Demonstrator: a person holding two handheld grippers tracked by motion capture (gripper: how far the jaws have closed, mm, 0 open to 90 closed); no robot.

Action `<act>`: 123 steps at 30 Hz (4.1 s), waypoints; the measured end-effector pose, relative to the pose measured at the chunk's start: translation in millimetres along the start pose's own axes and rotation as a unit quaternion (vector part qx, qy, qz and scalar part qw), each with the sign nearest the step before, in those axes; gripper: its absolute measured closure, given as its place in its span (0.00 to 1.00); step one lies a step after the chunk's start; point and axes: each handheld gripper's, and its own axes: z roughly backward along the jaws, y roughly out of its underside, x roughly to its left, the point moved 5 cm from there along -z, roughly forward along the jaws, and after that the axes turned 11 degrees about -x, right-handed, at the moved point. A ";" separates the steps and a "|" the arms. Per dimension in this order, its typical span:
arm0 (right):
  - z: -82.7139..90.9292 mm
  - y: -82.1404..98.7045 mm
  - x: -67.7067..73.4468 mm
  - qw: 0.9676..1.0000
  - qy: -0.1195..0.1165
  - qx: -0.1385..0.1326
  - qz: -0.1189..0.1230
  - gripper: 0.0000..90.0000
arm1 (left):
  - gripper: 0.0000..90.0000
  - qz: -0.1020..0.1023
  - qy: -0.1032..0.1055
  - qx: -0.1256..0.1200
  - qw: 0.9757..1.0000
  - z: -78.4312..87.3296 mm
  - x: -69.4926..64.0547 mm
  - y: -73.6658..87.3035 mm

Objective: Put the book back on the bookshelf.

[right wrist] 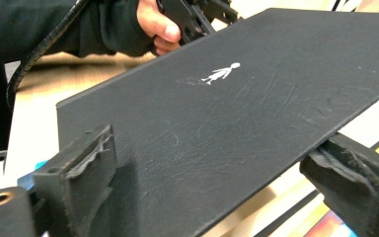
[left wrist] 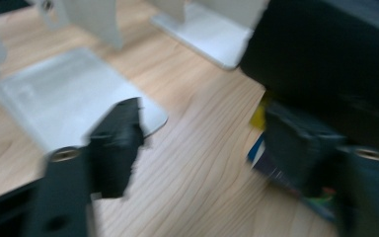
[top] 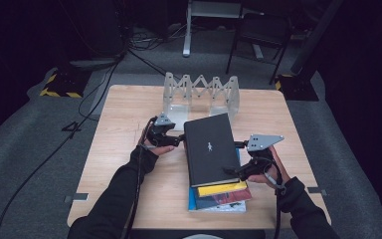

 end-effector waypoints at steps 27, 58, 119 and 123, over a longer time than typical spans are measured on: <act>31.0 -35.3 6.6 0.992 -0.005 -0.081 0.094 0.59 | 0.89 -0.048 0.076 -0.052 0.995 27.8 -23.1 -85.9; 52.2 -20.6 40.1 0.986 -0.023 -0.127 0.105 0.83 | 0.50 -0.098 0.079 -0.071 0.990 72.1 -53.6 -77.1; 65.3 1.3 30.1 0.984 0.084 -0.110 0.117 0.86 | 0.52 -0.125 0.220 -0.047 0.966 42.6 -142.7 -23.3; 61.1 -2.4 31.8 0.976 0.129 -0.104 0.140 0.71 | 0.54 -0.124 0.212 -0.048 0.968 43.0 -142.3 -24.3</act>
